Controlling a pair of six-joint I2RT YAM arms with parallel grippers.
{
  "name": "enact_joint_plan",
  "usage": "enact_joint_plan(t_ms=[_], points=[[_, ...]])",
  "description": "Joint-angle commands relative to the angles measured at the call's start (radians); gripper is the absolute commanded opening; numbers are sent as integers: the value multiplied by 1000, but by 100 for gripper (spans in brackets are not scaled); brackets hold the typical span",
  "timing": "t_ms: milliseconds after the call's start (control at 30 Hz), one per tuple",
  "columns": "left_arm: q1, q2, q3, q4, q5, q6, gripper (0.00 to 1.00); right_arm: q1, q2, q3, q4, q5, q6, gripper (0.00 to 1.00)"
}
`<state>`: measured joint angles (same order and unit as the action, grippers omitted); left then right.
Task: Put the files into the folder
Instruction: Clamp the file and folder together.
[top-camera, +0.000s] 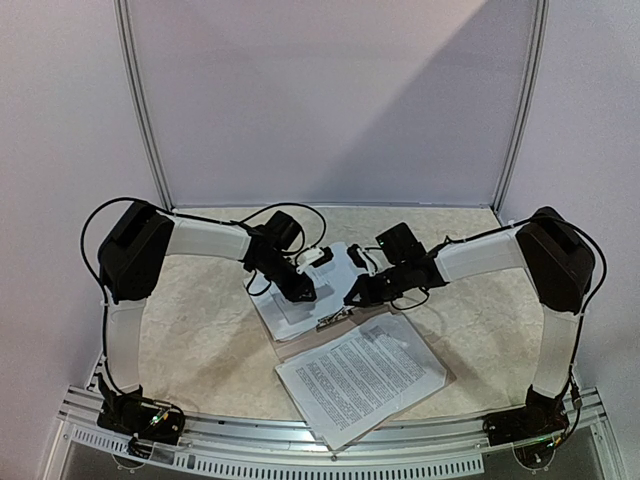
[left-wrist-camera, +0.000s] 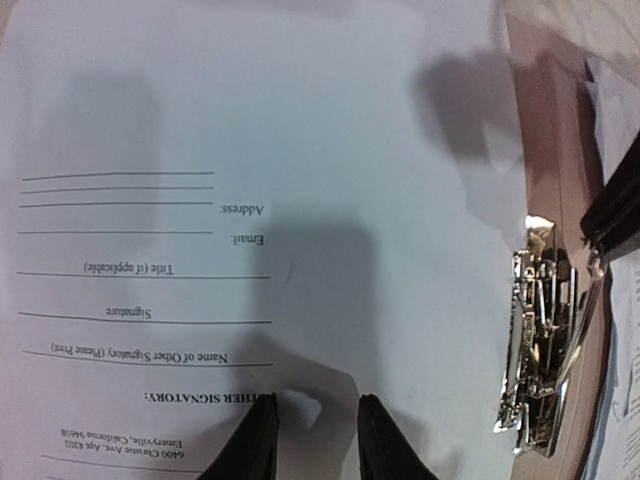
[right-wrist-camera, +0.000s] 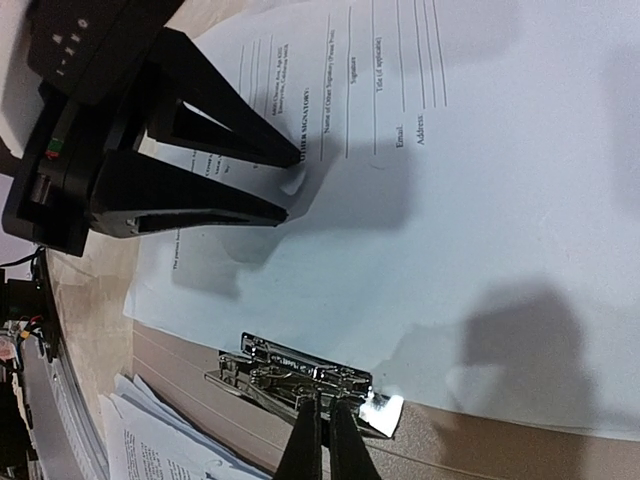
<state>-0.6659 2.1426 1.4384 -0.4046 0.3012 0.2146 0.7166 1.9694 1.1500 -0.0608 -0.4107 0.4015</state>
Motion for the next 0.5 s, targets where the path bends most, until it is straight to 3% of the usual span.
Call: enact_joint_plan(t_ms=[0,467], points=[[-23,77,-30,-125,-3,5,30,0,115,-103,-103,166,-14,0],[-23,81,-28,-127,-2,2,30,2,151,-208,-30,182,31,0]])
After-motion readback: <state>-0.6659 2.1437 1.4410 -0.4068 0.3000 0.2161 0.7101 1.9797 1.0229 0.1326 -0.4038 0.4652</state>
